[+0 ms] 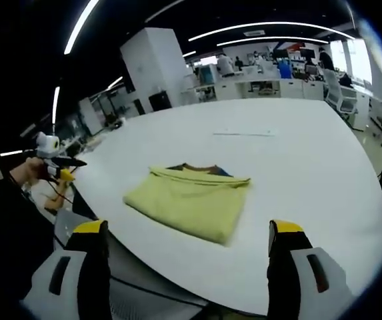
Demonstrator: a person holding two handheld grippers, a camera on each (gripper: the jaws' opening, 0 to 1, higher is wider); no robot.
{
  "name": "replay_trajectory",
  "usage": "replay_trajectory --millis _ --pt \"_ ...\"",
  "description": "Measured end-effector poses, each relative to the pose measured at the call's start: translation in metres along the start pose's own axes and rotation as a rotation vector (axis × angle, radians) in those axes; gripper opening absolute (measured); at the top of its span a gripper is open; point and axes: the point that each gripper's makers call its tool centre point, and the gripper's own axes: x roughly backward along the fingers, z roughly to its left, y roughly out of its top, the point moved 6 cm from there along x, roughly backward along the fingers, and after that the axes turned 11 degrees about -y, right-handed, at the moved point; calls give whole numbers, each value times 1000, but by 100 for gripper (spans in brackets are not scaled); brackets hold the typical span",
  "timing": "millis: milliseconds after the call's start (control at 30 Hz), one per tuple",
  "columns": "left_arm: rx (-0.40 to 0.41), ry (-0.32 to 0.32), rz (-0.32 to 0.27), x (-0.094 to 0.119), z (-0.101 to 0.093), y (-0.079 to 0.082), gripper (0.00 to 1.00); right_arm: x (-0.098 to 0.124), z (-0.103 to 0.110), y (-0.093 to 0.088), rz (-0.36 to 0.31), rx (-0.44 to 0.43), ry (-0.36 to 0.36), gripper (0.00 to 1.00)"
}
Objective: Fold the garment on the visible template until the final outline fits inside the template.
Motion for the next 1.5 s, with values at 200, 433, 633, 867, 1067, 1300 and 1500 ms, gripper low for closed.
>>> replay_trajectory --millis 200,433,633,867,1067,1300,1500 --pt "10 -29 21 -14 0 -3 99 -12 0 -3 24 1 12 100" --pt "14 -104 55 -46 -3 -1 97 -36 1 -9 84 38 48 96" --pt "39 -179 47 -76 -4 12 92 -60 3 -2 117 88 72 91" --pt "45 -206 69 -104 5 19 89 -87 0 -1 147 96 73 80" --pt "74 -195 88 -124 16 17 81 -111 0 -4 197 115 83 74" --pt "71 -191 118 -149 27 17 73 -139 -7 0 206 105 87 65" --pt "79 -195 124 -172 38 18 69 -159 -12 1 225 105 87 61"
